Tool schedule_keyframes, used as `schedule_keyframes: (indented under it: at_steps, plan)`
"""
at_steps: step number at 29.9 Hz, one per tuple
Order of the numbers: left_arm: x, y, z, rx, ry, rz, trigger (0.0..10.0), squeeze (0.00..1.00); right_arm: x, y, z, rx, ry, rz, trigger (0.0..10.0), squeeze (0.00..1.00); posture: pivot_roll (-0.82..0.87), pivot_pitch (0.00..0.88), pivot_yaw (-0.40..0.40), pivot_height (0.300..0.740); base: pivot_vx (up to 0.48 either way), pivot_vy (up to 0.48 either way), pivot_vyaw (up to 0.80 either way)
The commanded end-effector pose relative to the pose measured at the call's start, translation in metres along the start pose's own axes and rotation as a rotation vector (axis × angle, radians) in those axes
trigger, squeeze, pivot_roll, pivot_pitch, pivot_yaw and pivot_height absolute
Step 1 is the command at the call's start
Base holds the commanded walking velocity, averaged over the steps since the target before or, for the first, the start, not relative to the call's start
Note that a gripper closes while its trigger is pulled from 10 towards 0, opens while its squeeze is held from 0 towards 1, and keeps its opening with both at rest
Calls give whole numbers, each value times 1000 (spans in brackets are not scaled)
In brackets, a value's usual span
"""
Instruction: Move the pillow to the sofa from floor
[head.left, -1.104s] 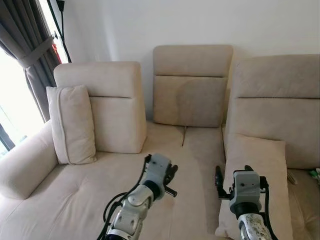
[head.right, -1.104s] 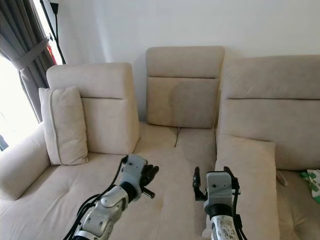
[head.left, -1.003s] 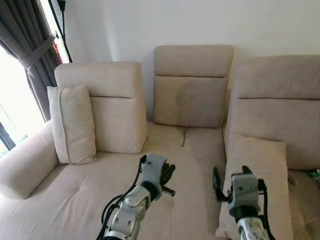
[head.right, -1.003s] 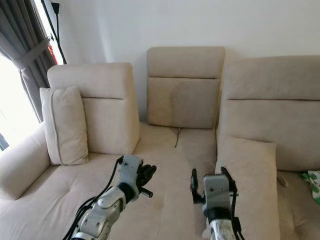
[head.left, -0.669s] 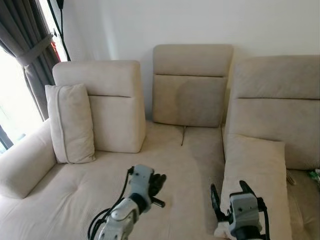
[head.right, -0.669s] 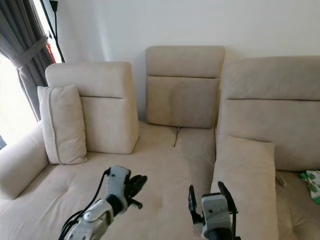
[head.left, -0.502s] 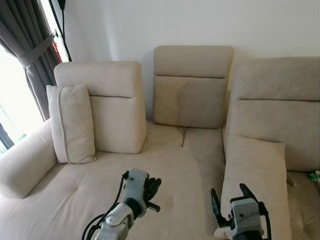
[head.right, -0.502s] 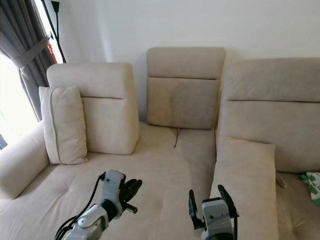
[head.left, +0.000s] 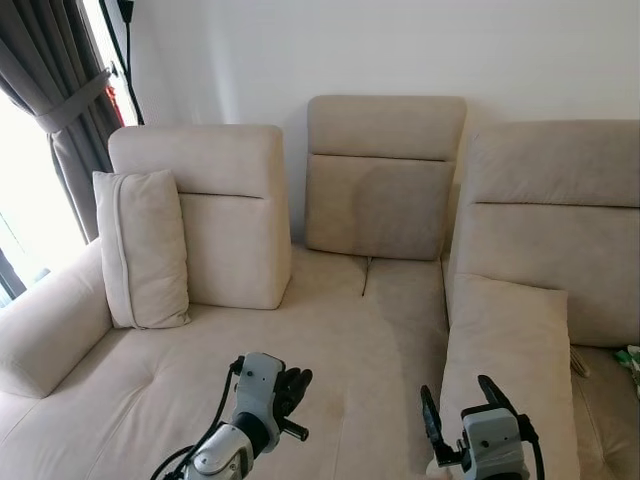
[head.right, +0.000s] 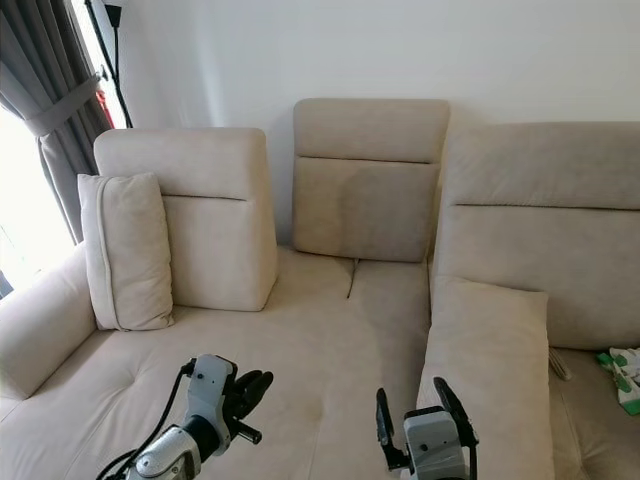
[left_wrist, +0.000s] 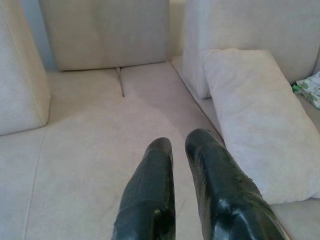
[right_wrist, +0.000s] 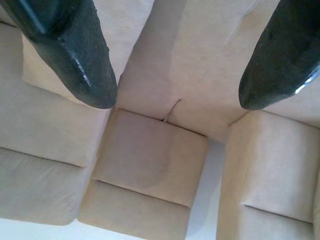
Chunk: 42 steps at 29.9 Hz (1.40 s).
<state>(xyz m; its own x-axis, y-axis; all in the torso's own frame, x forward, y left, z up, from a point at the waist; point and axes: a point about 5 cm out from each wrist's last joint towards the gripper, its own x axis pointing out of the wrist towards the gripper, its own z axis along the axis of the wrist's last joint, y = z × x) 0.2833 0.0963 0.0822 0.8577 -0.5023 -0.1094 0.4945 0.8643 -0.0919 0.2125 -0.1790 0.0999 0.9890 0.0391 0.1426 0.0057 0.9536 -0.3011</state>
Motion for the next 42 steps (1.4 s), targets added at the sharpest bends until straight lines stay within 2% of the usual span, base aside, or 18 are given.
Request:
schedule_keyframes:
  at_steps: [1, 19, 42]
  plan:
    - [-2, 2, -3, -21, 6, 3, 10000, 0, 0, 3, -2, 19, 4, -6, 10000, 0, -108, 0, 76, 740, 0, 0, 0]
    - [-4, -4, -6, 19, 25, -39, 10000, 0, 3, 4, -6, 38, 3, -29, 10000, 0, -112, 0, 87, 740, 0, 0, 0]
    - [-7, -5, -8, 28, 37, -53, 10000, 0, 2, 8, -9, 40, 7, -25, 10000, 0, -102, 0, 91, 740, 0, 0, 0]
